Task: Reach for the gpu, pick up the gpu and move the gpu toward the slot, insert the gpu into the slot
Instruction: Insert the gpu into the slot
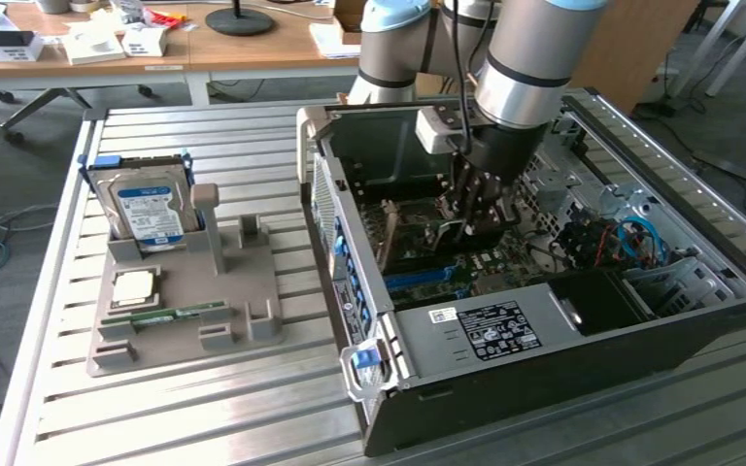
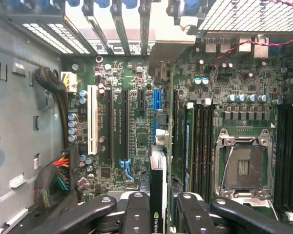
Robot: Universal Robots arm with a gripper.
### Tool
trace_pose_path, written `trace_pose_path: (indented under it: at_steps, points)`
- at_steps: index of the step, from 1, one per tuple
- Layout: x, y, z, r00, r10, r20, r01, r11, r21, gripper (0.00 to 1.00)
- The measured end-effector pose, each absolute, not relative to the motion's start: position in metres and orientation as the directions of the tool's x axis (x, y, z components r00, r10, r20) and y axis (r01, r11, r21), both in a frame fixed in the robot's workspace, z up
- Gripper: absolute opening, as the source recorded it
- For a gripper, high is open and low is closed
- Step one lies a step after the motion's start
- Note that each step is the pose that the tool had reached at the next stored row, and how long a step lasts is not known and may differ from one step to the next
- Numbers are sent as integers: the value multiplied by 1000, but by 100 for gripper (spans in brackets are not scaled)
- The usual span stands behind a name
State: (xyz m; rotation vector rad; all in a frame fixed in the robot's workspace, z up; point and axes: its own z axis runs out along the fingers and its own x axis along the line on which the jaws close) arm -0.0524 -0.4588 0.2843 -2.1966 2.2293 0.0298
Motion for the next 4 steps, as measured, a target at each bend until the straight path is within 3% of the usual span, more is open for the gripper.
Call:
trace_pose_path:
  at_steps: [4]
  points:
    - [-57, -459, 284, -15, -1000, -22, -1000, 15, 5, 26]
